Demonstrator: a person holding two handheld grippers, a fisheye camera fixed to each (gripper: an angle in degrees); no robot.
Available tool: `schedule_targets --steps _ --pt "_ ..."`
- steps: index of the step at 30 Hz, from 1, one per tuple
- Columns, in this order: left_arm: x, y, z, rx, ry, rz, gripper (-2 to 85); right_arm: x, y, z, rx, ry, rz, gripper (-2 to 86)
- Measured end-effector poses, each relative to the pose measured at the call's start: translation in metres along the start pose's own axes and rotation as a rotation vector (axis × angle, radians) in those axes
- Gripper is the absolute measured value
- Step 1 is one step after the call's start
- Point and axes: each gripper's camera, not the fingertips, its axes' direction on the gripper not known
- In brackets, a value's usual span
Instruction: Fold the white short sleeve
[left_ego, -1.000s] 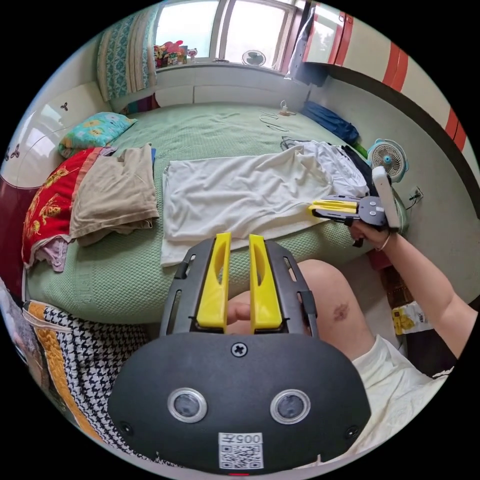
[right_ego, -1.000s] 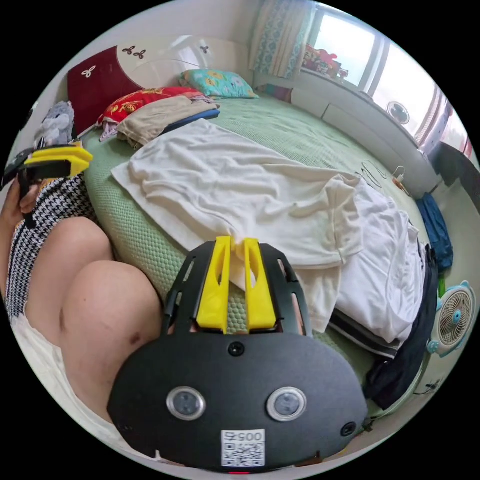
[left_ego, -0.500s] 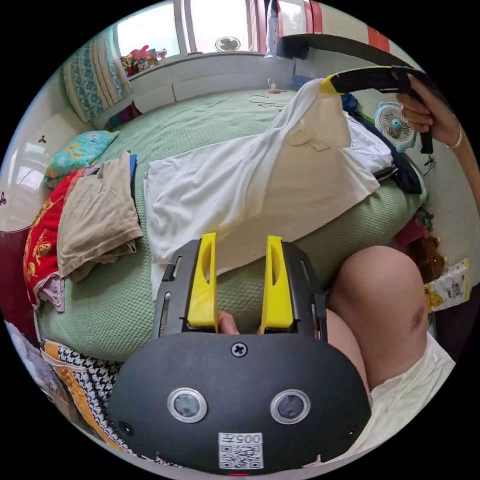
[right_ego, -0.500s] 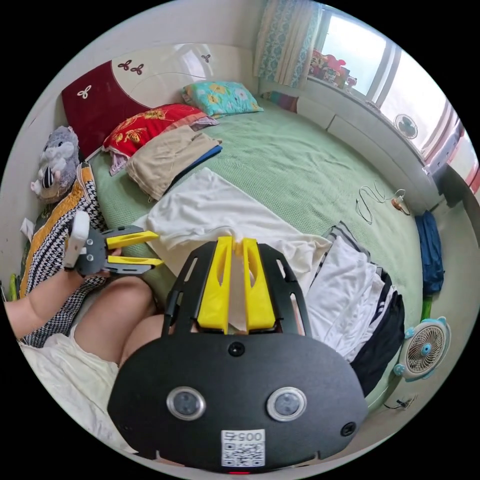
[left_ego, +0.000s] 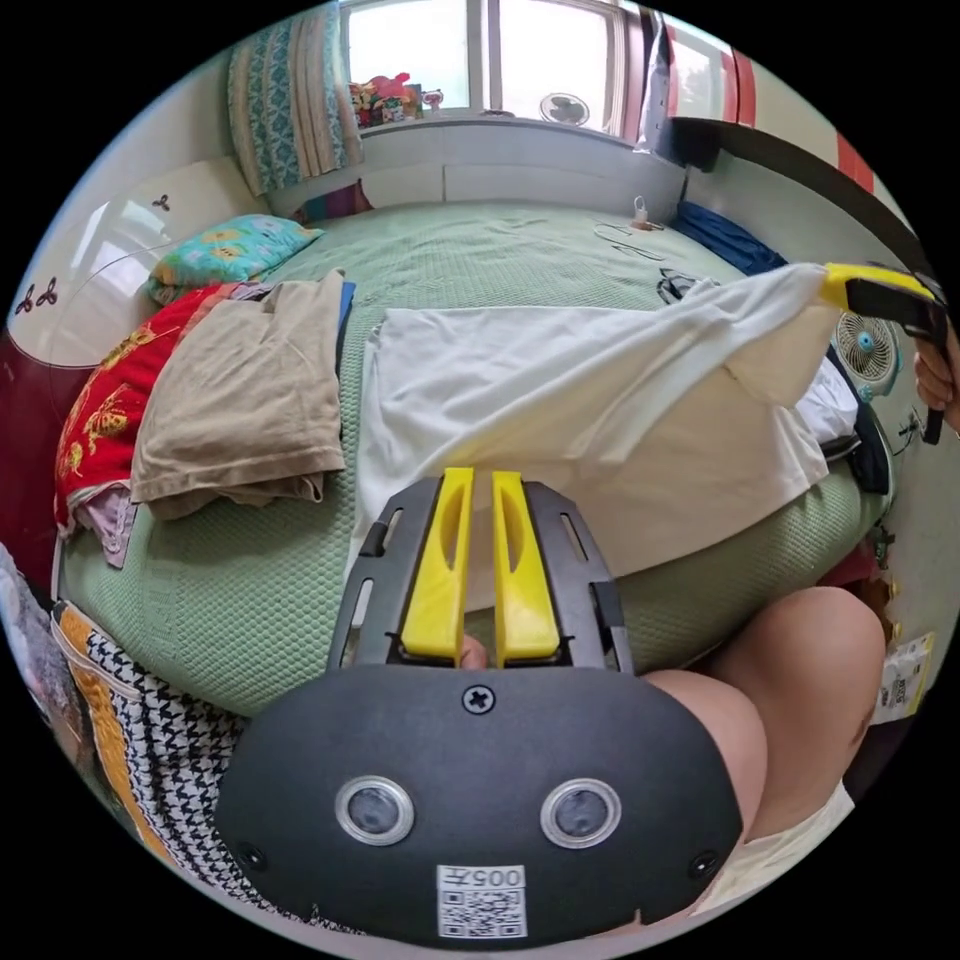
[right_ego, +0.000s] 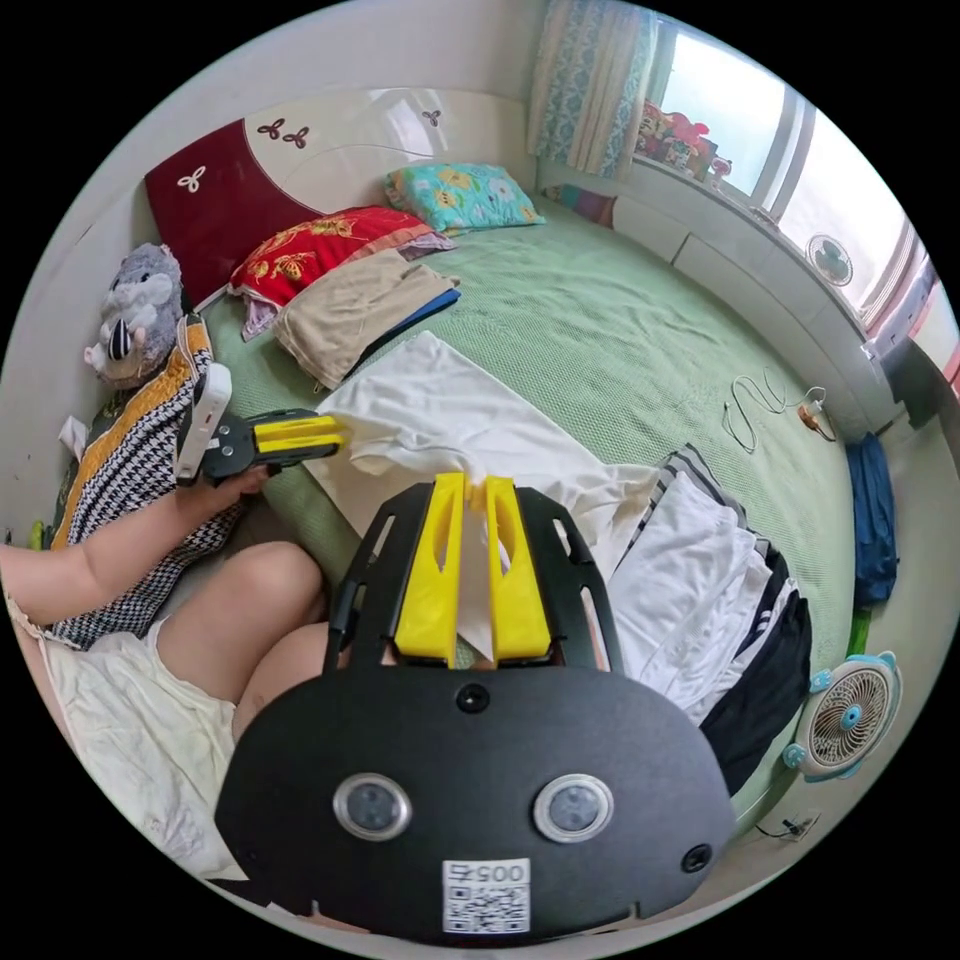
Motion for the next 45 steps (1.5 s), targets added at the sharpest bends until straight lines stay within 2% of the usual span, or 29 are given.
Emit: schedule_targets --steps 6,9,11,14,18,28,37,42,45 --pt "0.000 -0.005 0.007 -0.020 0.031 0.060 2.0 0.025 0.003 0.009 0.010 -0.076 0.012 0.2" --pt "0.004 0.006 -0.006 0.032 0.072 0.121 6.3 0.037 0.006 0.015 0.006 -0.107 0.030 0.2" --pt "0.010 0.010 -0.016 0.080 0.011 0.190 11.4 0.043 0.008 0.017 0.001 -0.122 0.032 0.1" --pt "0.011 -0.001 -0.005 0.008 -0.035 0.194 14.1 0.048 0.008 0.018 0.005 -0.132 0.028 0.1" --pt "0.011 -0.003 0.015 -0.047 0.038 0.198 13.5 0.049 0.005 0.016 0.007 -0.115 0.034 0.1" --pt "0.010 0.004 0.002 -0.009 0.012 0.246 12.7 0.043 -0.002 0.010 -0.015 -0.086 0.034 0.2" --pt "0.012 -0.004 0.015 -0.056 0.019 0.321 14.0 0.045 -0.011 0.010 -0.003 -0.103 0.069 0.2" --pt "-0.003 -0.013 0.024 -0.077 -0.023 0.258 12.8 0.043 -0.015 0.009 0.023 -0.139 0.087 0.2" --pt "-0.020 -0.020 0.021 -0.059 -0.031 0.173 6.8 0.040 -0.018 0.012 0.022 -0.141 0.080 0.2"
